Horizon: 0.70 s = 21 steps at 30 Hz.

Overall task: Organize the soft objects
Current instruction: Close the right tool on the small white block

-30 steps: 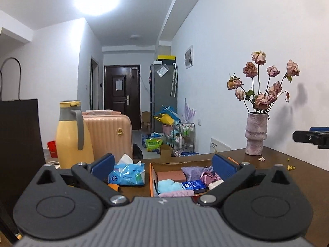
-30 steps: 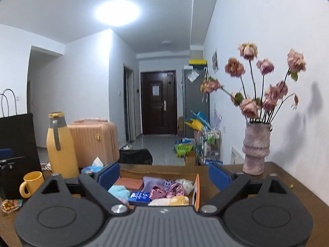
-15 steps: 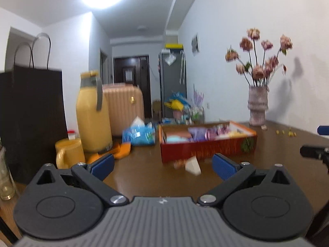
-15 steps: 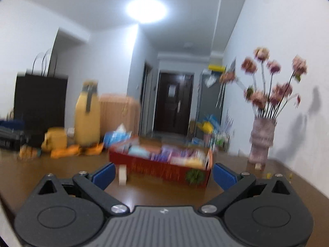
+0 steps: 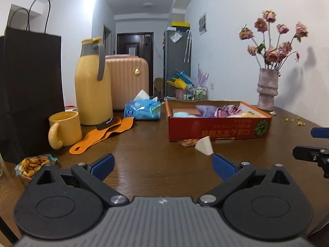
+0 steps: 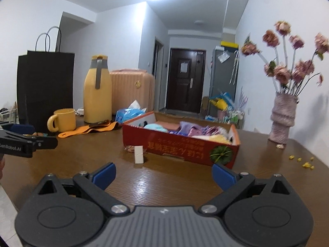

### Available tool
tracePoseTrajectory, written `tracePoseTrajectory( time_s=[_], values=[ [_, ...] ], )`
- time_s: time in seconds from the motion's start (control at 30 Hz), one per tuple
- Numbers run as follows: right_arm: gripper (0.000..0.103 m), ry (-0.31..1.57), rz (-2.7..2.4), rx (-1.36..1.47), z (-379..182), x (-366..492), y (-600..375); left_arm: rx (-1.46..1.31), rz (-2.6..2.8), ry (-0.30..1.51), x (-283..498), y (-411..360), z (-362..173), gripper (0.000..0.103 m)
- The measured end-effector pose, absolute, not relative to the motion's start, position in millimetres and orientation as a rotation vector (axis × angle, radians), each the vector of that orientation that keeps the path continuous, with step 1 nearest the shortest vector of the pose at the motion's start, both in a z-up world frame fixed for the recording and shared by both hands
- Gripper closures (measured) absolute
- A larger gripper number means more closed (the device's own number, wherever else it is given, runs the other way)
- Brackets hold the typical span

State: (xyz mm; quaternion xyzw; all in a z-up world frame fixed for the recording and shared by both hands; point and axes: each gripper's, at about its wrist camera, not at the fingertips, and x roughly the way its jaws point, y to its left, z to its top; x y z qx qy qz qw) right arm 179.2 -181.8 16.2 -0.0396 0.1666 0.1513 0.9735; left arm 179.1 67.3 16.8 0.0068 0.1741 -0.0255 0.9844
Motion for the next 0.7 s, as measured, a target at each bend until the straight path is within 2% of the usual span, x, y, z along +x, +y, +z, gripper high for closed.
tracePoseTrajectory(
  time_s=[0.23, 0.37, 0.47, 0.5, 0.53, 0.57, 0.6, 0.7],
  values=[
    [0.018, 0.485, 0.355, -0.078, 1.1, 265.4, -143.3, 0.056, -0.045, 0.424, 238.6, 78.7, -0.7, 0.000],
    [0.022, 0.542, 0.401, -0.080, -8.0, 321.7, -115.1, 0.105, -0.075, 0.467, 275.7, 84.4, -12.0, 0.000],
    [0.040, 0.619, 0.420, -0.054, -19.5, 360.4, -97.3, 0.117, -0.113, 0.494, 302.7, 86.2, -15.9, 0.001],
    [0.045, 0.635, 0.430, -0.049, -22.7, 368.5, -92.9, 0.123, -0.126, 0.505, 312.7, 85.4, -16.5, 0.005],
    [0.065, 0.644, 0.437, -0.050, -25.1, 375.3, -89.9, 0.129, -0.137, 0.513, 320.3, 83.6, -16.7, 0.008],
    [0.089, 0.652, 0.439, -0.055, -26.9, 379.7, -87.7, 0.135, -0.158, 0.520, 330.2, 80.6, -16.1, 0.013],
    [0.085, 0.650, 0.440, -0.056, -27.1, 381.0, -89.4, 0.141, -0.185, 0.520, 337.9, 77.0, -15.5, 0.019],
    [0.087, 0.629, 0.441, -0.009, -23.4, 377.1, -113.2, 0.184, -0.292, 0.510, 358.1, 58.8, -15.5, 0.022]
  ],
)
